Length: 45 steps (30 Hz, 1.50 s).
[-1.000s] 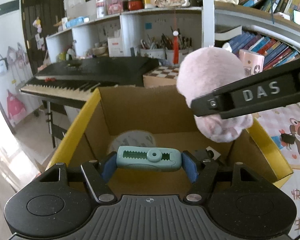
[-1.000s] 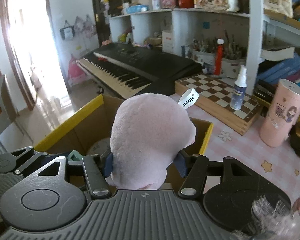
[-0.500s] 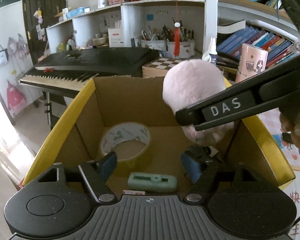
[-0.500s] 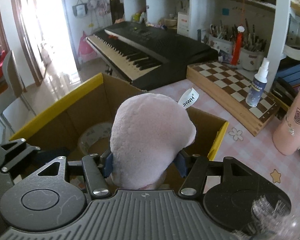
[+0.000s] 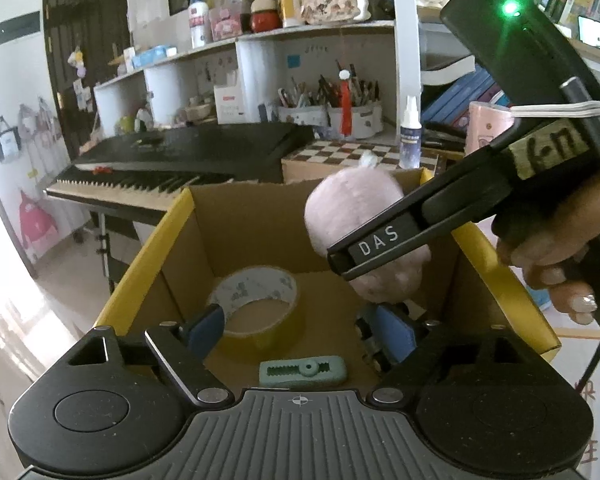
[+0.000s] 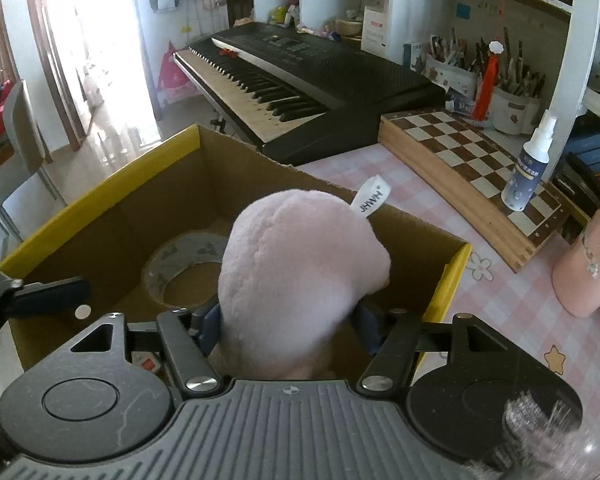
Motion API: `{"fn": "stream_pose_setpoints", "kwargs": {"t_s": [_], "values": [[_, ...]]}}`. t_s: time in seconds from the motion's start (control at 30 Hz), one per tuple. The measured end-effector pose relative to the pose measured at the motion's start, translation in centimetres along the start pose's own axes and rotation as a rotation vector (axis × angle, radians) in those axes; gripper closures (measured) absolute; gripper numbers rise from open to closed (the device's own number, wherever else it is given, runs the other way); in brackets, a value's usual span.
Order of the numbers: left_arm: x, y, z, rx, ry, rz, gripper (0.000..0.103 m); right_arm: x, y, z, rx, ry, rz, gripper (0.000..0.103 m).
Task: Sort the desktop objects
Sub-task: 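Lower the stapler and plush pig into the yellow box and open both grippers, then lift both grippers out of the yellow box and withdraw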
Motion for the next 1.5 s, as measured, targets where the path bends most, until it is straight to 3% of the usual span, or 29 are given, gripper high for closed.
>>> {"fn": "stream_pose_setpoints", "kwargs": {"t_s": [0.07,0.13,0.67,0.8,1.13,1.5], "values": [[0.0,0.2,0.0,0.004,-0.002,0.008,0.017,0.0,0.2,0.0,-0.004,-0.006,0.013,0.036],[0.0,0.4,-0.1,0.008,0.005,0.014,0.017,0.3,0.5,0.2,-0.019,-0.013,0.036,0.026],[0.2,3.4,-2.6,0.027,0.079,0.098,0.016,0.3,5.3,-1.1,-0.084,-0.05,0.147,0.025],[0.1,4.4,-3.6,0.044,0.095,0.116,0.012,-0.2,7.3,-1.6,-0.117,-0.082,0.188,0.025],[-0.9,7.2,-5.8,0.08,0.142,0.154,0.011,-2.9,12.3,-2.2,-0.23,-0.211,0.292,0.026],[-3.4,9.8,-7.1,0.084,0.177,0.137,0.009,-7.5,15.4,-3.9,-0.331,-0.338,0.324,0.027]]}}
Point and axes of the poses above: each gripper's, at about its wrist camera, not at the fingertips, and y roughly against the way its jaws point, z to its right, x to its top, the point moved 5 cm from there along -y, roughly the way its jaws point, and after that the axes turned 3 degrees about z, right-handed, at the moved point
